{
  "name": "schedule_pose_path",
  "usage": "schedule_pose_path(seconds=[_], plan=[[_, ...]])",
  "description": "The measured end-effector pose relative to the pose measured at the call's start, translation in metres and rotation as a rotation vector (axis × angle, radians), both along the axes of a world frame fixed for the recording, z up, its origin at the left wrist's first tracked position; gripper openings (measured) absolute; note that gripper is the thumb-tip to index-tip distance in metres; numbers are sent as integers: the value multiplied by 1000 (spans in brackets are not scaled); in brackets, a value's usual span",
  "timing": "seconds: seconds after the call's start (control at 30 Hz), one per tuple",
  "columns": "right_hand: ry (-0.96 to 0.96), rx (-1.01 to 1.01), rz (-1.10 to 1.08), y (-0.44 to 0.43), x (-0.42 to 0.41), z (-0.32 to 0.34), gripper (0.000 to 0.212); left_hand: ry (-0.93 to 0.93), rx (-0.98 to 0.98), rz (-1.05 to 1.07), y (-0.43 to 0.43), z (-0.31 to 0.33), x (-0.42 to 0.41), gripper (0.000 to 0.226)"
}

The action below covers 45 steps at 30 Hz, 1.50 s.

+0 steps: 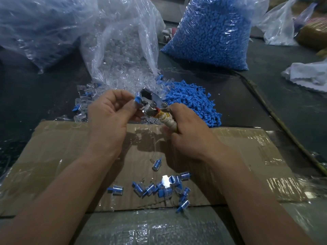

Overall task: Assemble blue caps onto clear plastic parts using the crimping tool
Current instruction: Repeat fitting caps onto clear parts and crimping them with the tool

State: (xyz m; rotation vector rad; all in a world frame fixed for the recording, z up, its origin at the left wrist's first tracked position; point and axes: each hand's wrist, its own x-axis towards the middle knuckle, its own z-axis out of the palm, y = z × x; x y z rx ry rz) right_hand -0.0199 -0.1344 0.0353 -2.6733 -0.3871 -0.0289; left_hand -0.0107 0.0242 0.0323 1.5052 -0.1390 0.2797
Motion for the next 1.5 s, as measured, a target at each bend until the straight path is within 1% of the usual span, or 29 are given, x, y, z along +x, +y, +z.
schedule_pose_path(seconds=[0.13,0.27,0.53,0.73,0.97,1.13,1.2,1.37,1.5], plan=[[-1,20,6,0,0,0,24,0,22,-20,3,0,1,19],[2,51,21,0,0,1,19,13,-6,-33,1,1,1,18],[-12,59,31,-2,0,4,19,15,7,-51,-3,6,-5,16],[-59,55,6,1,-1,4,19,-21,32,22,-6,4,-6,18],[-56,78,5,4,0,4,21,-59,107,66,-4,1,-6,22],[-96,70,1,6,0,2,21,-70,106,80,-3,0,-5,23],[-120,74,-1,6,0,1,21,-76,74,81,-3,1,-5,22],[-135,57,1,3,1,-4,17,-48,58,63,-6,1,-4,17],[-107,122,-11,-1,2,-4,21,15,33,19,-2,1,-3,16]])
